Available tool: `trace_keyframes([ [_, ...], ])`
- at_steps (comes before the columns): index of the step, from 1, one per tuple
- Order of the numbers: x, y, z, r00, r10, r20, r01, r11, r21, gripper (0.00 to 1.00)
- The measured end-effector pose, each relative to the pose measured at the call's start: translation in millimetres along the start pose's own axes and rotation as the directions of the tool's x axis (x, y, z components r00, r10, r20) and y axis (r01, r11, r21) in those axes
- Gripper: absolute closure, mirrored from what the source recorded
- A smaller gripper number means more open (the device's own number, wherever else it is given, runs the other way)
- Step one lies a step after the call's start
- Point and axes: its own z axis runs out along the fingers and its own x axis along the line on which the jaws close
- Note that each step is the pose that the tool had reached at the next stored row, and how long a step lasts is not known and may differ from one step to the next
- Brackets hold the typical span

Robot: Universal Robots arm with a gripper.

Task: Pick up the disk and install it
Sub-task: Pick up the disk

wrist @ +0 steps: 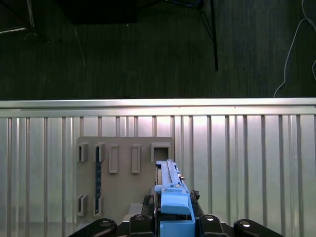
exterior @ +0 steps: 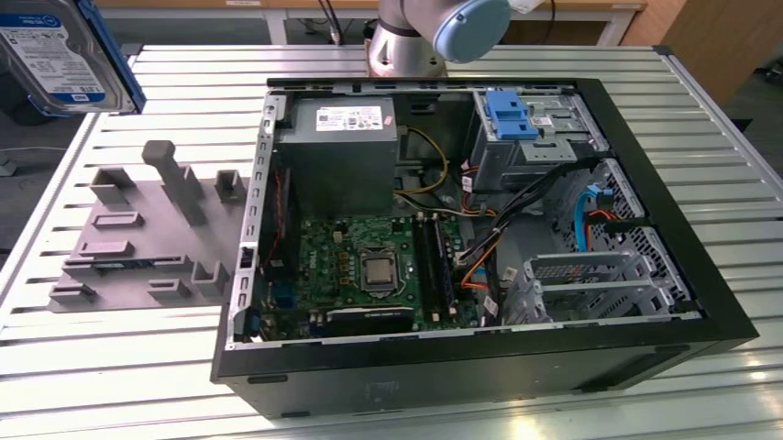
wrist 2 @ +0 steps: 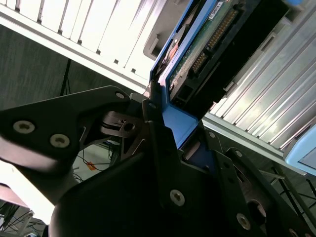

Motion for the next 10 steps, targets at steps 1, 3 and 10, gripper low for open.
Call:
trace_keyframes([
  [1, 0.0, 0.0, 0.0, 1.0000, 0.000, 0.0000, 0.000, 1.0000, 0.0000, 0.64],
  [3, 0.0, 0.0, 0.0, 1.0000, 0.000, 0.0000, 0.000, 1.0000, 0.0000, 0.64],
  [10, 0.0, 0.0, -0.1, 1.0000, 0.000, 0.0000, 0.000, 1.0000, 0.0000, 0.64],
])
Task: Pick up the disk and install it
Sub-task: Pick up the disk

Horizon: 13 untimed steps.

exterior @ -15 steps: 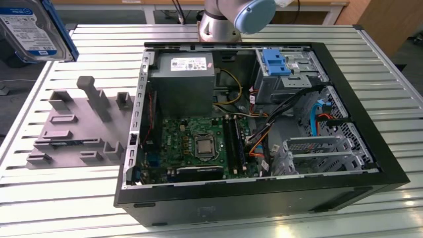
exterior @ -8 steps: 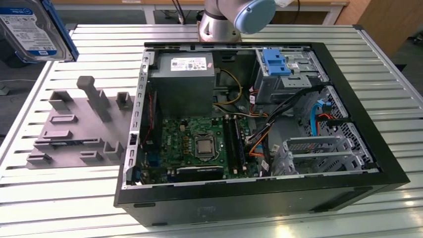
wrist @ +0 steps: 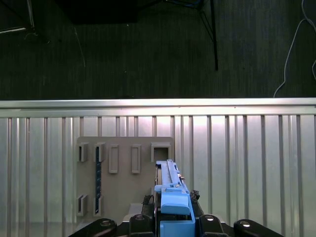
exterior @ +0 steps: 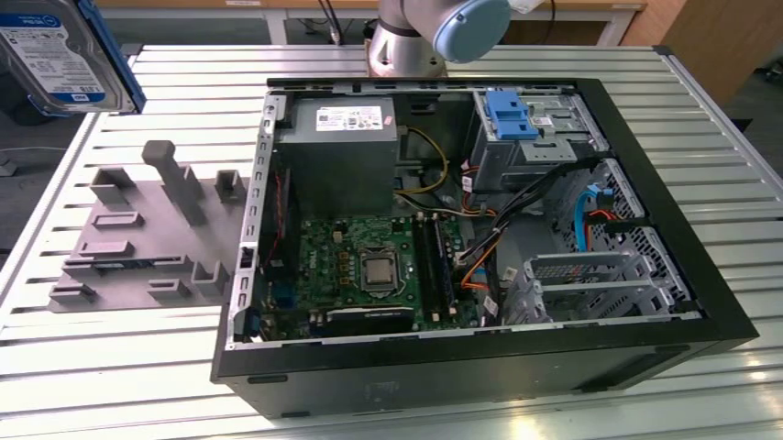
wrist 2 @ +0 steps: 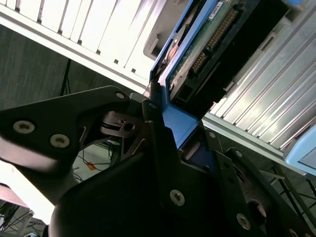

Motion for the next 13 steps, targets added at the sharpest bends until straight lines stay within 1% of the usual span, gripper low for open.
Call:
trace_keyframes([
  [13, 0.0, 0.0, -0.7, 1.0000, 0.000, 0.0000, 0.000, 1.0000, 0.0000, 0.64],
])
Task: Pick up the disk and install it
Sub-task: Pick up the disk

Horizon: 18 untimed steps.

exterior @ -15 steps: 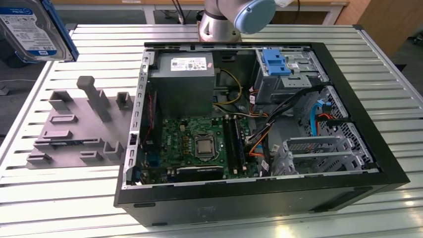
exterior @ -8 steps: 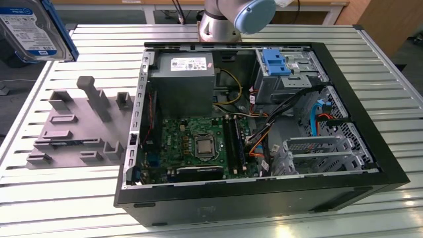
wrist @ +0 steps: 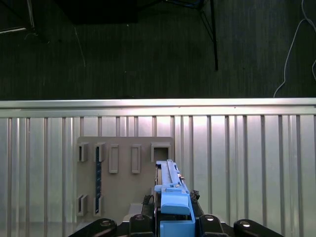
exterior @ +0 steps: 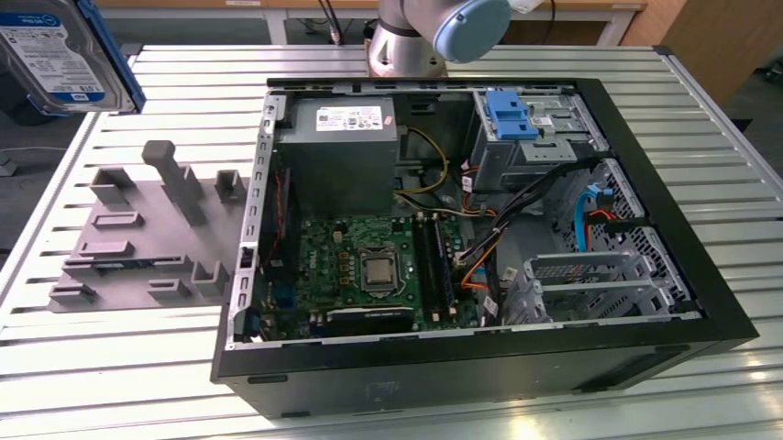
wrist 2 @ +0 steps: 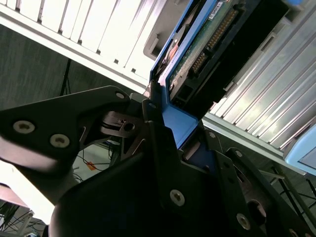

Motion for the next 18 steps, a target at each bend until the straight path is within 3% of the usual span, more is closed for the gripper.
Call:
trace_keyframes([
  [18, 0.0, 0.0, -0.1, 1.0000, 0.000, 0.0000, 0.000, 1.0000, 0.0000, 0.64],
])
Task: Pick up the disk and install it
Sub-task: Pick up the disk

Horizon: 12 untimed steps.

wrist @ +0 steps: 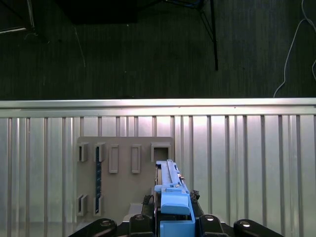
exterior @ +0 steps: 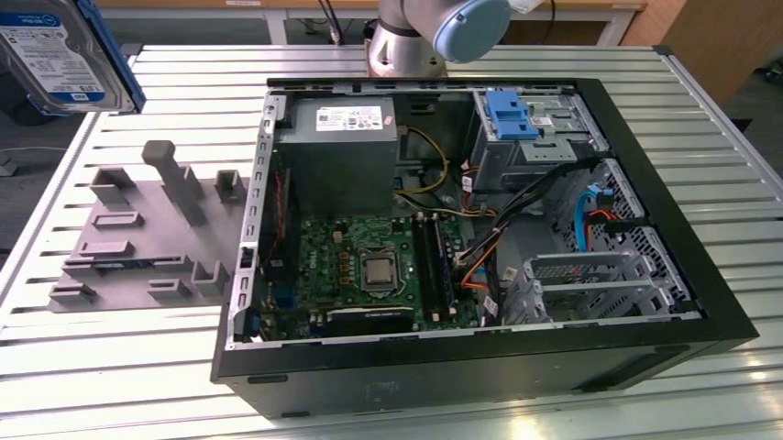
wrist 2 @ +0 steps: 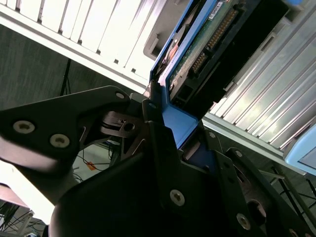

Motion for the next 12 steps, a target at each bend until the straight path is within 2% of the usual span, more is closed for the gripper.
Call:
trace_keyframes([
  [12, 0.0, 0.0, -0.1, 1.0000, 0.000, 0.0000, 0.000, 1.0000, 0.0000, 0.64],
])
